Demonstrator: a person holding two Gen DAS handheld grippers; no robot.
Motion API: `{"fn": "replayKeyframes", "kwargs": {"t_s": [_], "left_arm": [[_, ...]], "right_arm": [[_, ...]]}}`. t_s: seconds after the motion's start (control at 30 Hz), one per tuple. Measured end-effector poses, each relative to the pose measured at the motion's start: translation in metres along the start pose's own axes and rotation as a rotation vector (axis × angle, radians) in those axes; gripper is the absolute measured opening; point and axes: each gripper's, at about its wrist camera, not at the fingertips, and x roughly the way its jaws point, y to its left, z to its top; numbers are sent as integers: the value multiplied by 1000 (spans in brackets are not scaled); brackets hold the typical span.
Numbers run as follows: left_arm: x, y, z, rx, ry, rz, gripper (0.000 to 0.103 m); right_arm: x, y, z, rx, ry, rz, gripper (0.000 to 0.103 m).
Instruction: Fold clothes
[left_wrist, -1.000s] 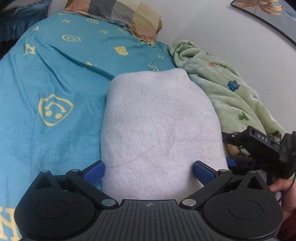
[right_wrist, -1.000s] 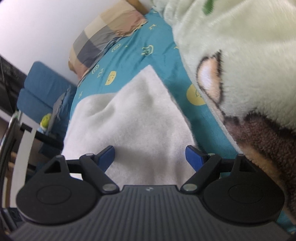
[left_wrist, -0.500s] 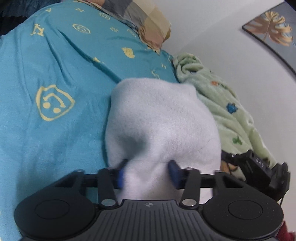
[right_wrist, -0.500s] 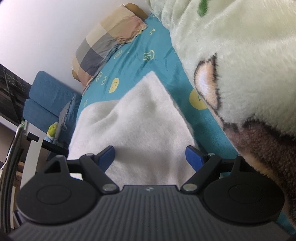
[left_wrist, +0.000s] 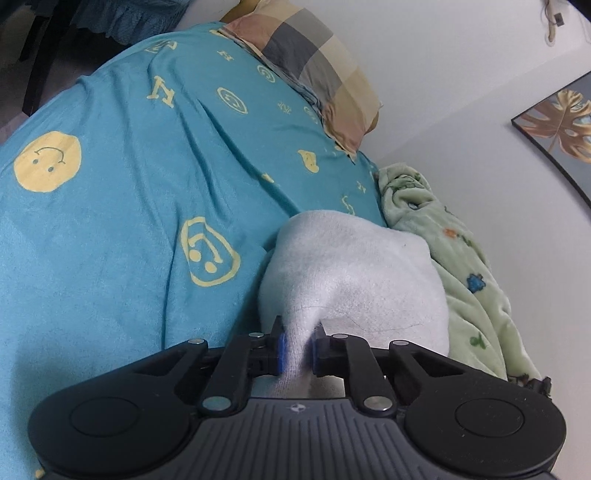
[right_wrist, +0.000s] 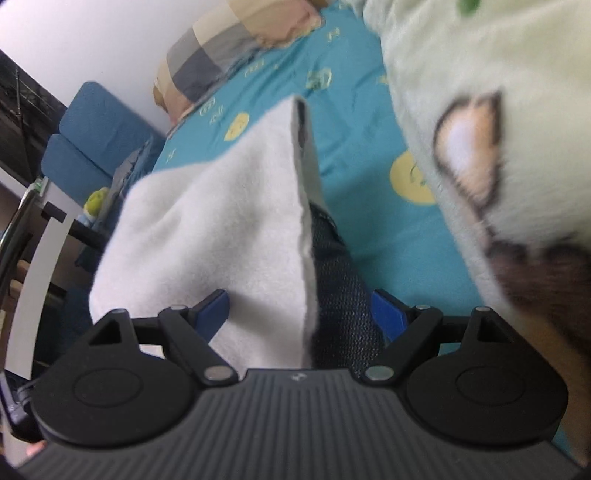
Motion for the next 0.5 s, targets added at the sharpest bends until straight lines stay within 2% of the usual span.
{"fn": "replayKeyframes", "kwargs": {"t_s": [0.07,0.13,0.17,0.2,0.3,0.37,0.4,0.47,0.5], "left_arm": [[2,3,1,-2,2,1,17],[4,5,0,2,6,10,22],[5,6,0,3,10,21,27],[6,8,0,0,14,31,29],[6,16,-2,-27,21,65,45],[7,21,-3,-52,37,82,67],[8,24,-3,-64,47,86,70],[13,30,-4,-82,66,72,79],[15,33,-5,-99,77,52,80]], "right_arm": [[15,-4,3,-3,33,12,88],[27,-7,4,3,53,14,101],[33,-8,4,9,63,17,103],[35,-10,5,40,77,54,103],[33,-5,4,75,88,161,103],[33,4,2,20,84,225,103],[34,7,1,-4,89,252,103],[43,7,-1,1,103,250,103],[46,5,-2,13,107,246,103]]}}
